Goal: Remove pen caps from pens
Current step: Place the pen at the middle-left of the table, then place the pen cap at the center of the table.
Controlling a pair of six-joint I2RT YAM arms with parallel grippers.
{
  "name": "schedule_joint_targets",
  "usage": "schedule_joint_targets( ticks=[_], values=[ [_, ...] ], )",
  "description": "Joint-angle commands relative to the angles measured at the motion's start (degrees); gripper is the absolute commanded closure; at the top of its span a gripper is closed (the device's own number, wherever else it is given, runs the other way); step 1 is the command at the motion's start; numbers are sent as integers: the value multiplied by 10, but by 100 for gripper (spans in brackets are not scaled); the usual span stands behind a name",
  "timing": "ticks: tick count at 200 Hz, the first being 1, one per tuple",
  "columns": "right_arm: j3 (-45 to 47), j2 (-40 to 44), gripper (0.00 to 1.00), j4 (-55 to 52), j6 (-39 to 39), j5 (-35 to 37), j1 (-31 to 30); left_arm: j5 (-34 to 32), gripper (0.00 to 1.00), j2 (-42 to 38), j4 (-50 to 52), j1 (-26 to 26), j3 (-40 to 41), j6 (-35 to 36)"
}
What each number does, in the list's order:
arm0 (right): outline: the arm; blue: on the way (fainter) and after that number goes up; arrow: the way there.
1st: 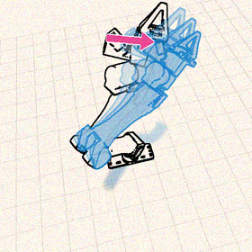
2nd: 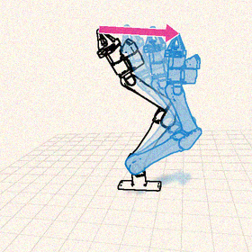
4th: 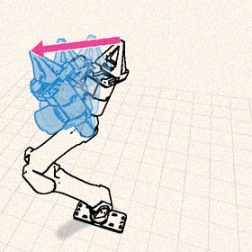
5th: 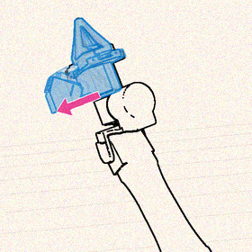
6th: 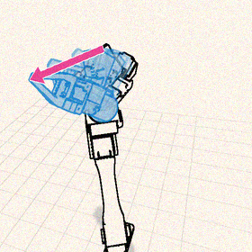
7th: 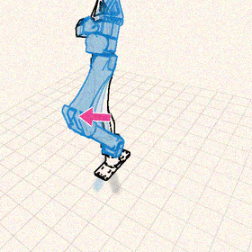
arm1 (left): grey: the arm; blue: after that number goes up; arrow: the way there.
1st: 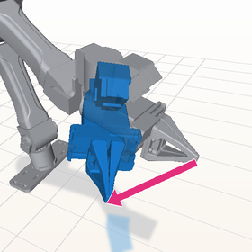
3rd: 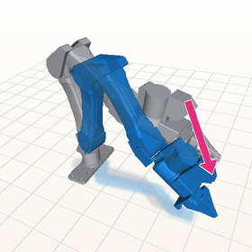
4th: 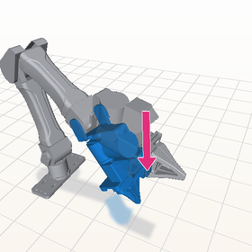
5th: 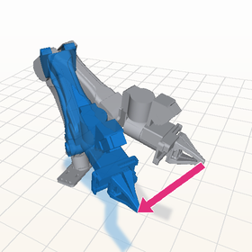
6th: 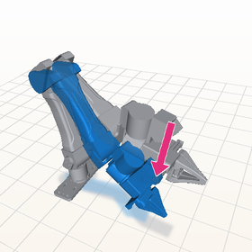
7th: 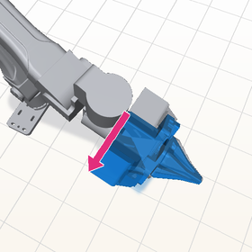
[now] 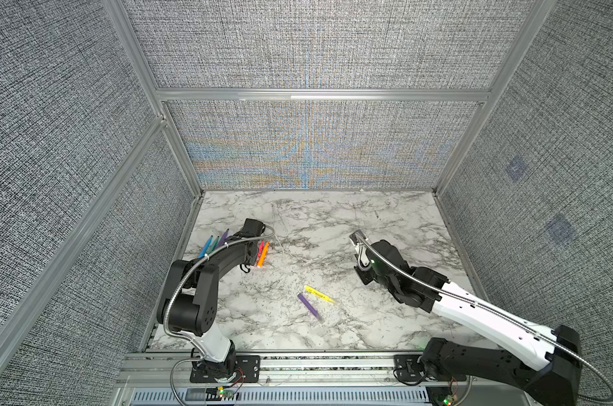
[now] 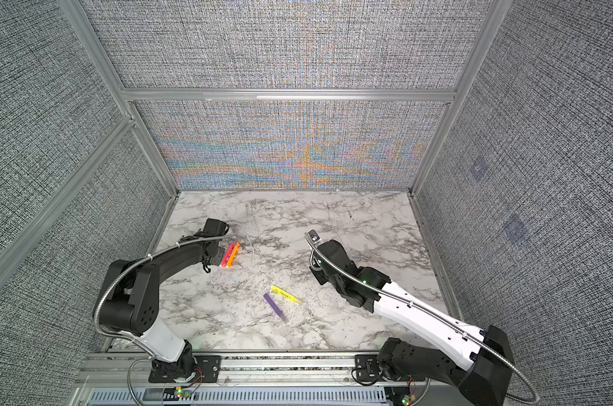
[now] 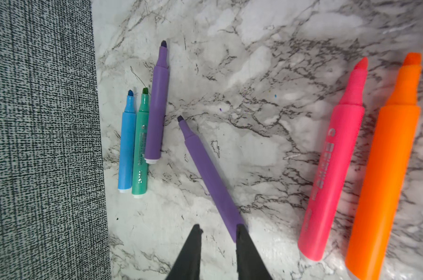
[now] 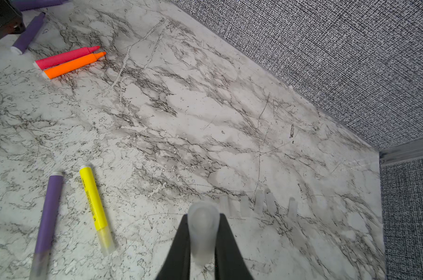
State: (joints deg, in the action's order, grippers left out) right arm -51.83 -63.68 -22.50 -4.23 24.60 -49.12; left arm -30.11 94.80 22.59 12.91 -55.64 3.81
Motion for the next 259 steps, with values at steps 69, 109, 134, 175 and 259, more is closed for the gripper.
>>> schedule_joint_targets(
  ticks=[69,109,134,175,259],
  values=[
    [-27,-157,100,-17,-24,-80,92,191,66,-294,-99,19,92,-35],
    [-74,-292,100,-65,-25,-69,114,281,51,-419,-159,50,160,-47],
    [-90,-340,100,-80,-27,-50,118,299,51,-446,-159,61,164,-50],
    [-101,-377,100,-84,-25,-53,121,308,50,-440,-161,66,165,-50],
    [-99,-341,57,-77,-13,-49,104,300,48,-453,-169,68,174,-48]
  ],
)
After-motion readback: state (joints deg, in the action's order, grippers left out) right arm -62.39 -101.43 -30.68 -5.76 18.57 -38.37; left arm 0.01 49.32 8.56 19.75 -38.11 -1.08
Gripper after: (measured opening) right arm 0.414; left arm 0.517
